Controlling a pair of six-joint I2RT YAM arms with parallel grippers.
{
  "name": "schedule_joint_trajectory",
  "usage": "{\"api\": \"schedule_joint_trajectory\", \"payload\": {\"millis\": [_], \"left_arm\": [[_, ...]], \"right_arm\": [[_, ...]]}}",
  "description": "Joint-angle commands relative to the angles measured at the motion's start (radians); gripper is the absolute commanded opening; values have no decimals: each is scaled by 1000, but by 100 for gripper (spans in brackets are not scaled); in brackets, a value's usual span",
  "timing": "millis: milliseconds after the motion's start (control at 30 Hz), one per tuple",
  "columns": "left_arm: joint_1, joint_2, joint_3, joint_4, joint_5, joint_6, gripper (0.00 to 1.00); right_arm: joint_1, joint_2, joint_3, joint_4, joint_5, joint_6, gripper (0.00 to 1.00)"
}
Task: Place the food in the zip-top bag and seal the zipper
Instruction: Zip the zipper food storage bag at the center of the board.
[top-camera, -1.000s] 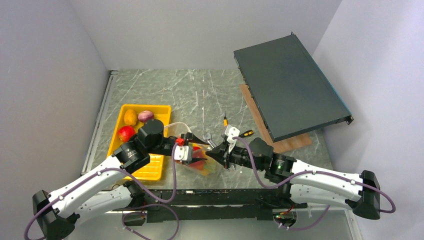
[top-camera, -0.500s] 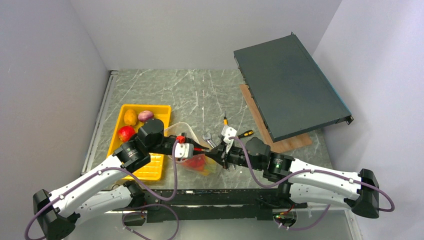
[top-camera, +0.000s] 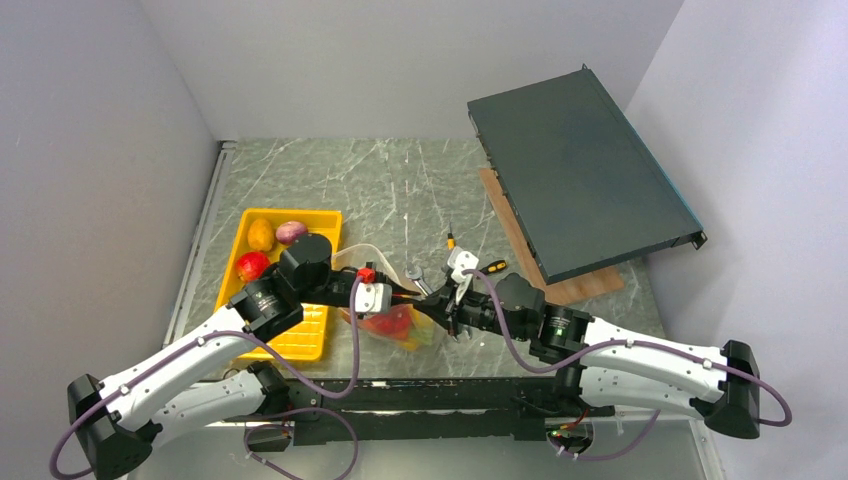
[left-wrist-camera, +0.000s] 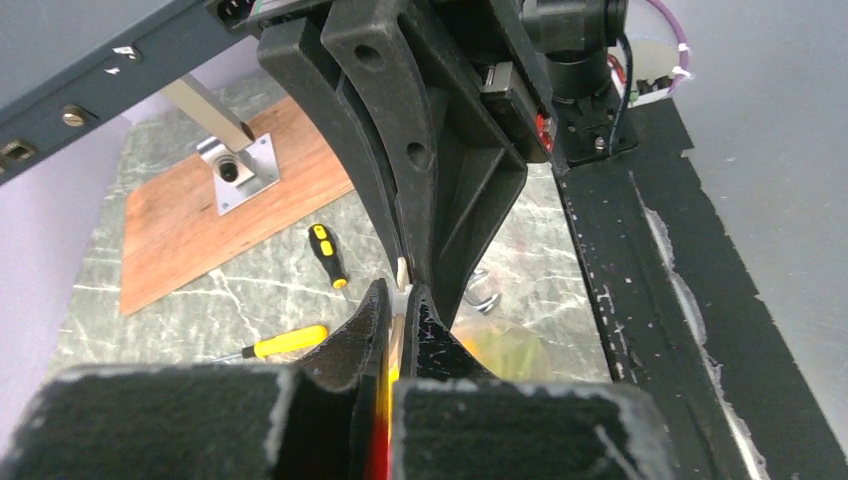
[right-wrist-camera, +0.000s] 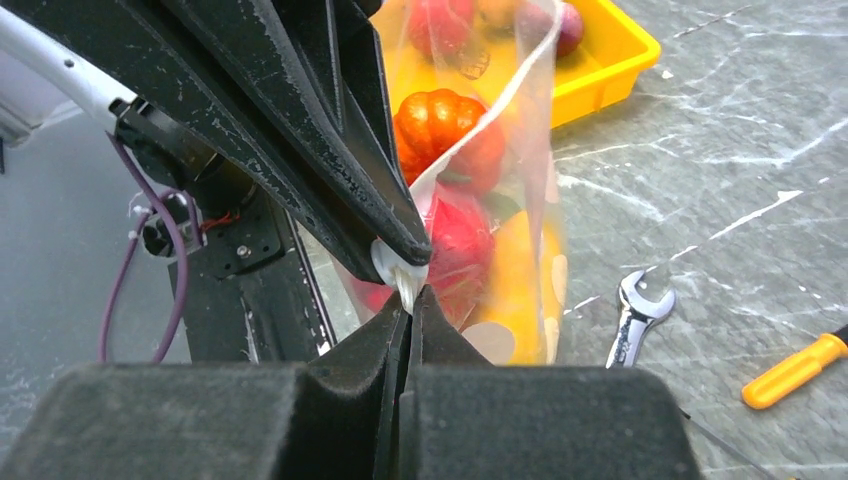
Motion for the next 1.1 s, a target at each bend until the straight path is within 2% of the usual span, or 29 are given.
{"api": "schedule_joint_trajectory", "payload": {"millis": [0,267,400,567,667,833,900,1067], "left_arm": [[1,-9,26,-51,-87,51,0],[3,-66,10,-67,-151,90,0],[4,-91,-2,-68,-165,106,0],[6,-74,8,-82,-132,108,0],[5,-62,15,-94,-124,109,0],[5,-64,12,-90,-118,109,0],[5,-66,12,-90,-117,110,0],[6,-66,11,-88,-107,108,0]], "right_arm": [[-3,-76,59,15,95,41,0],[-4,-190,55,-131,222,67,0],[-3,-203,69,-205,140,36,0],[-3,-124,128,-293,61,22,0],[-4,-88,159,-354,96,32,25],[-4,-17,253,-470,73,30,46],[-5,15,300,-516,71,39,52],[-3,92,429,-591,42,25,56]]}}
